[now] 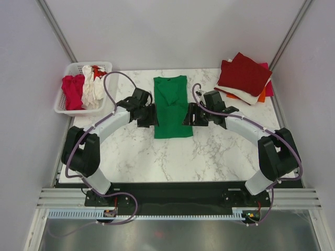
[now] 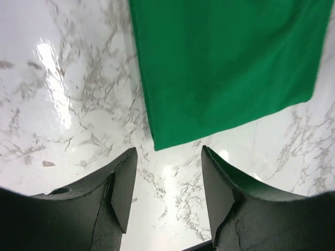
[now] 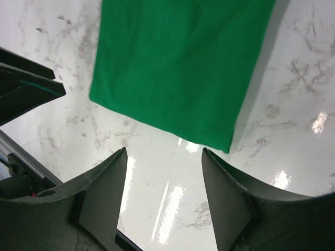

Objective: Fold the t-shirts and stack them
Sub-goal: Fold the tshirt

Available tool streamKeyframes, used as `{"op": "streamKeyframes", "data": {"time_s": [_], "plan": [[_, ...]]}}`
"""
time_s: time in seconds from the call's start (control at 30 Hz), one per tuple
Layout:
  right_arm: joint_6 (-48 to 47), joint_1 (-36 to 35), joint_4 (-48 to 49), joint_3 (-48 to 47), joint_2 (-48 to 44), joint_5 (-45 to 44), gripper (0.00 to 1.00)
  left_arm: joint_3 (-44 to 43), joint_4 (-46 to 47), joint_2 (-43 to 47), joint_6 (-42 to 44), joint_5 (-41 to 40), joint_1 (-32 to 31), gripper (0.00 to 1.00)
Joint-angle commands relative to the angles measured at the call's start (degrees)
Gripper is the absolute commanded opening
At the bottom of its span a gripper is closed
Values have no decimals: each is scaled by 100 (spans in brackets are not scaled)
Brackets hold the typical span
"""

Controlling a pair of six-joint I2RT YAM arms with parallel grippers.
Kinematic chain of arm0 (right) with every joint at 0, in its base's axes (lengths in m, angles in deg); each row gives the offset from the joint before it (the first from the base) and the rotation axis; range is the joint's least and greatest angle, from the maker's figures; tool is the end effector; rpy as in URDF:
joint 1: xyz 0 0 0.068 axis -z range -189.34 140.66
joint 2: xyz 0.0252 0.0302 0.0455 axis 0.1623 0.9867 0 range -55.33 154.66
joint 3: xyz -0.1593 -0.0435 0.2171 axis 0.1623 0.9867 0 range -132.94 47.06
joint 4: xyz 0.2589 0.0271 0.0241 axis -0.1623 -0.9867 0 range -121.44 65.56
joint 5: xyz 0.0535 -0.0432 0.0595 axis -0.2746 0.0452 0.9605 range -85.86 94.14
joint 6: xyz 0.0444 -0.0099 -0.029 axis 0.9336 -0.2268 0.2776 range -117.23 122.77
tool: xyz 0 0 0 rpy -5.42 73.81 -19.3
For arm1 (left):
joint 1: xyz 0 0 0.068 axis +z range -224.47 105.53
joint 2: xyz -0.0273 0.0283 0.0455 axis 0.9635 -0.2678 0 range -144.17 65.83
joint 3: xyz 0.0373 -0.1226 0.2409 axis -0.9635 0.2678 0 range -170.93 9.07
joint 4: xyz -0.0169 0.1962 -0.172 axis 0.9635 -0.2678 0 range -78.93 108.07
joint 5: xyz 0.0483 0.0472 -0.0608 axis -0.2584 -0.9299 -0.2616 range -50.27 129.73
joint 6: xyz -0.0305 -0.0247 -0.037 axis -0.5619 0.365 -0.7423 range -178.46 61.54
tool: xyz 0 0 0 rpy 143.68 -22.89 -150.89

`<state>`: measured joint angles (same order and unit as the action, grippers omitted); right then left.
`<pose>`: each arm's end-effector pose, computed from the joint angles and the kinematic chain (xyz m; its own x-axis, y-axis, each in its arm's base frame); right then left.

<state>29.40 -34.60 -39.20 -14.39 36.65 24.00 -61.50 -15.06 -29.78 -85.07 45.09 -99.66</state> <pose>0.3080 0.1586 0.2281 -0.8514 0.0644 -0.5205 -0.2638 0.8052 0.5311 0.3160 -0.1523 0.2340 -0.8972 -0.0707 -0.4359 0.0744 0.9487 -0.3072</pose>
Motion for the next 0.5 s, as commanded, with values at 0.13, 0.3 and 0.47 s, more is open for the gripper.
{"op": "streamKeyframes", "data": {"time_s": [0.13, 0.3, 0.47], "plan": [[26, 108, 781, 660, 582, -70, 31, 1325, 1773, 227, -608, 956, 76, 59], [53, 214, 958, 906, 962, -78, 12, 1537, 2064, 201, -714, 1098, 76, 58], [79, 232, 923, 1266, 813, -263, 8, 1809, 2100, 254, -705, 870, 84, 57]]}}
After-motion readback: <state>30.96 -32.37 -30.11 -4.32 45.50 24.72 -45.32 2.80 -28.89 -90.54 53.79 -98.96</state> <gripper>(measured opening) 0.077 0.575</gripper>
